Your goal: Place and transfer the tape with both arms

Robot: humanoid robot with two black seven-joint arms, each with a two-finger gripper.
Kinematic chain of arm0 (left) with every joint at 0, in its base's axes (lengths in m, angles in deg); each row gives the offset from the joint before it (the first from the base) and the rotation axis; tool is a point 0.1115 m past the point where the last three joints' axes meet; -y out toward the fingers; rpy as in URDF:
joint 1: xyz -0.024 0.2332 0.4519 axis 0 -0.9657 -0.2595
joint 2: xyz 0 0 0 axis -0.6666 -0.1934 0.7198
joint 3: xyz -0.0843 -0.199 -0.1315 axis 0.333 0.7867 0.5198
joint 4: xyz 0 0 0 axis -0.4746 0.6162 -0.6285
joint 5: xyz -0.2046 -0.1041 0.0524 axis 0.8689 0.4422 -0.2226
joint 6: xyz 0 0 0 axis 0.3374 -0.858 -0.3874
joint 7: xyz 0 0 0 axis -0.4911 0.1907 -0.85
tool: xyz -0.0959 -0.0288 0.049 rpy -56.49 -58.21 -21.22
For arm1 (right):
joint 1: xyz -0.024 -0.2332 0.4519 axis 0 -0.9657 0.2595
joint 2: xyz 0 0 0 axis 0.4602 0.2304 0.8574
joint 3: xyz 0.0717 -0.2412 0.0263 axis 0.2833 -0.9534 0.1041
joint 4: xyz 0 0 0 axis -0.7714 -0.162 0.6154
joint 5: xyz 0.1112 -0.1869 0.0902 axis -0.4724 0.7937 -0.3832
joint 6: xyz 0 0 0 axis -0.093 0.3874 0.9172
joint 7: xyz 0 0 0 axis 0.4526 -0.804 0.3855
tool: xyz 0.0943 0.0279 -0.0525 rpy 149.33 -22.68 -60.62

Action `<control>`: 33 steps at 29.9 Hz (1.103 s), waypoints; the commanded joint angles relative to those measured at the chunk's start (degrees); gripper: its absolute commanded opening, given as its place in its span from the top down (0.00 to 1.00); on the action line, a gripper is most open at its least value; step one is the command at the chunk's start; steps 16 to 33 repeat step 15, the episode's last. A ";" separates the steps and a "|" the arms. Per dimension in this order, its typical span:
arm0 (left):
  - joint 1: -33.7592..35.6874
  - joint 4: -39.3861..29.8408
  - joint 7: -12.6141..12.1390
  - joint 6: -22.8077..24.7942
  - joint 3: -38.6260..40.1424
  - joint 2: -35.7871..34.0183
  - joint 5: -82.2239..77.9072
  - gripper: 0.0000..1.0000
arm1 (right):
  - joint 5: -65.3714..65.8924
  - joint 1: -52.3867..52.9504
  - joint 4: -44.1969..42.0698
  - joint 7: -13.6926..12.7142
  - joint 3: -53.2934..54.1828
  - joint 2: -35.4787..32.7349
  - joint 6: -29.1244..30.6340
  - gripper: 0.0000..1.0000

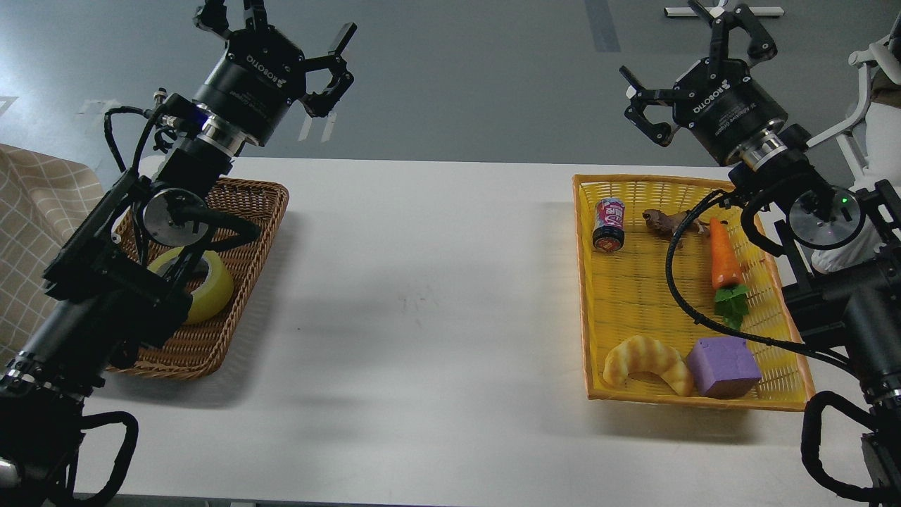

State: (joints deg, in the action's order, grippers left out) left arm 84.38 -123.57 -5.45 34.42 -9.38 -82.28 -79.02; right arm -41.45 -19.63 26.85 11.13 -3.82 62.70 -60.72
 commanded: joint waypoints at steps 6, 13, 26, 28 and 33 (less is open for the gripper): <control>0.29 2.60 -0.21 0.05 -0.09 0.18 0.00 0.02 | -0.03 -1.05 0.61 0.10 0.00 0.43 0.00 0.00; 0.29 2.69 -0.21 -0.04 0.00 1.76 0.00 0.02 | -0.11 -1.05 0.70 0.62 0.26 0.34 0.00 0.00; 0.29 2.69 -0.21 -0.04 0.00 2.29 0.00 0.02 | -0.11 -1.05 0.70 0.62 0.27 0.43 0.00 0.00; 0.29 2.69 -0.21 -0.04 0.00 2.29 0.00 0.02 | -0.11 -1.05 0.70 0.62 0.27 0.43 0.00 0.00; 0.29 2.69 -0.21 -0.04 0.00 2.29 0.00 0.02 | -0.11 -1.05 0.70 0.62 0.27 0.43 0.00 0.00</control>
